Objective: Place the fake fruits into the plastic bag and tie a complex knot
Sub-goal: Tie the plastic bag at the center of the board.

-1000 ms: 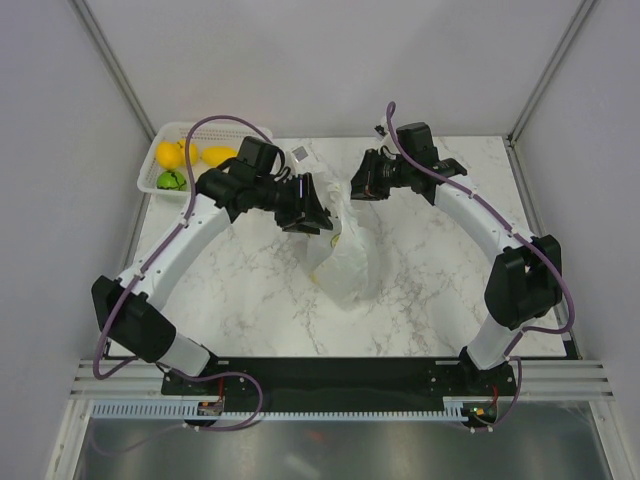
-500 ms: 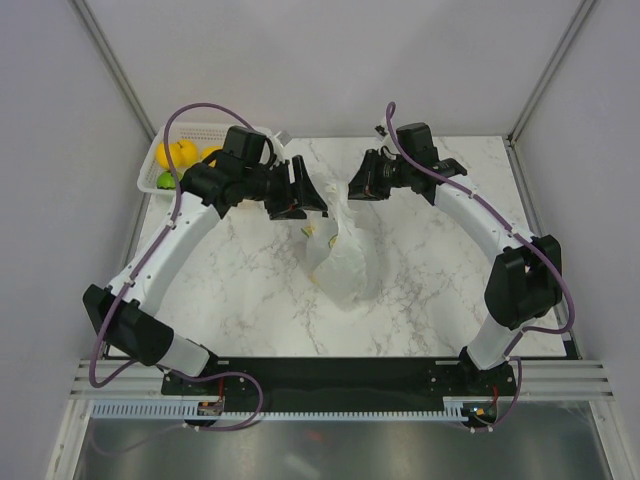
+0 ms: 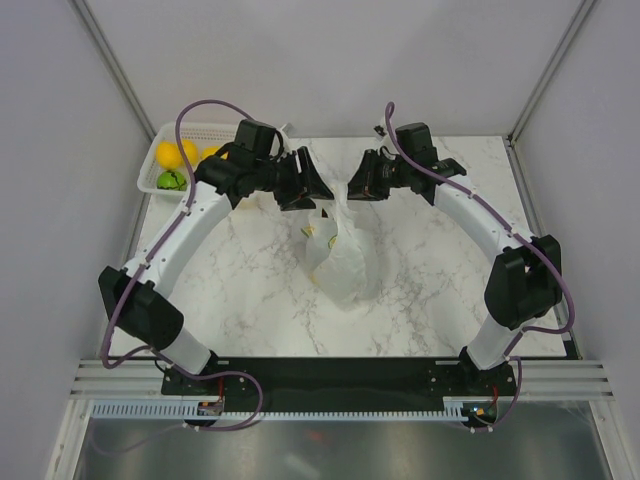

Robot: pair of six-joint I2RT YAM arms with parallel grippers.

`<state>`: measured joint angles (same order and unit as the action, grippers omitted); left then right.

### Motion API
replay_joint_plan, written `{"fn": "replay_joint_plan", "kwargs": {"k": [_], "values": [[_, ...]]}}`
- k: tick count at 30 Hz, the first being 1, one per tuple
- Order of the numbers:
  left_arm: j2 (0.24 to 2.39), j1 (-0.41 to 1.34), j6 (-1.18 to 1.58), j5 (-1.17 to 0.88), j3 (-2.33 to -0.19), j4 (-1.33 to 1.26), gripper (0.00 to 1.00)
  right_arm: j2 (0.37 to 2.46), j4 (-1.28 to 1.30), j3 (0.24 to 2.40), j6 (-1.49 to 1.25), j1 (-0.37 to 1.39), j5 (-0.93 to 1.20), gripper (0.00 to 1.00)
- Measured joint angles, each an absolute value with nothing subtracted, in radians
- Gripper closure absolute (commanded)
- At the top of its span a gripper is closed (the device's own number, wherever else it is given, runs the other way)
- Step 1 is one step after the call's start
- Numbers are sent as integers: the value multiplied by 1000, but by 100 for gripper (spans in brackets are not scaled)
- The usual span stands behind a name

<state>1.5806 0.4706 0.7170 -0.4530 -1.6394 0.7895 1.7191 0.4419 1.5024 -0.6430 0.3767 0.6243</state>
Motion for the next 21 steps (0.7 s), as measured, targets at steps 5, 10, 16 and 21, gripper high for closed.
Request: {"fn": "replay_joint_plan", "kwargs": {"k": [5,10,16,21], "values": [[1581,471,741,-455,-1612,735,38,1719,441,1502,-649,385,636,76],[1581,471,767,-464,-1590,688,38,1719,440,1502,-662,389,659,75],[1582,473,786,-482,-1569,651,38,1719,431,1502,-678,389,678,73],[1595,474,795,-483,-1549,607,38,1719,406,1502,-705,389,703,72]]}}
